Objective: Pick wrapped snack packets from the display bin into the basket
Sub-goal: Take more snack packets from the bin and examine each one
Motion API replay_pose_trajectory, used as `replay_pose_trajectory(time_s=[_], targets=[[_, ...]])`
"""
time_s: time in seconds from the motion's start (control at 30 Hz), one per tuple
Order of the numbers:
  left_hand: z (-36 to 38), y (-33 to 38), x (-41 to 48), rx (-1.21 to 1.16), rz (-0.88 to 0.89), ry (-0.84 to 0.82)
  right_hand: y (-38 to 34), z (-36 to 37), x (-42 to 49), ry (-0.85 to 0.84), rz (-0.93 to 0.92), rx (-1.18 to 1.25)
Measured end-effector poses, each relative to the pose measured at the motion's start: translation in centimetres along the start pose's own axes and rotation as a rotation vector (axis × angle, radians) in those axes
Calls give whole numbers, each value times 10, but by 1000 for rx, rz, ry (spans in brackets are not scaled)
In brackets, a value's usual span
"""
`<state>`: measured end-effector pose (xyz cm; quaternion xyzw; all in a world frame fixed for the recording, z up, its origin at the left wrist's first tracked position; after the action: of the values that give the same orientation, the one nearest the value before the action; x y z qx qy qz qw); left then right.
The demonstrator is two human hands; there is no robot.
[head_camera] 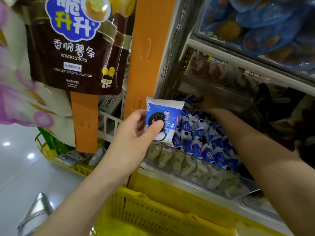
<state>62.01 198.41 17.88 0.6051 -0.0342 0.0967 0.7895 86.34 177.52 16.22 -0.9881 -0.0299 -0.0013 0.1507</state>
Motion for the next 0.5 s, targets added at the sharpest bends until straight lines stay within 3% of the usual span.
replay_pose_trajectory(time_s=[0.2, 0.5], targets=[[3, -3, 2, 2, -4, -13, -20, 6, 1, 14, -49, 150], [2, -5, 3, 9, 3, -11, -24, 16, 0, -27, -12, 137]])
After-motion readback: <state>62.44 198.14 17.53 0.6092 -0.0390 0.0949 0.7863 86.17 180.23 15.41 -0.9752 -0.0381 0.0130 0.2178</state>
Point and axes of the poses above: each hand's wrist, its own x-axis towards the middle knuckle, its own z-axis out of the palm, y = z × x, the point moved 8 cm from there along x, towards the middle knuckle, and after that the axes turned 5 degrees about -x, right-handed, at the moved point
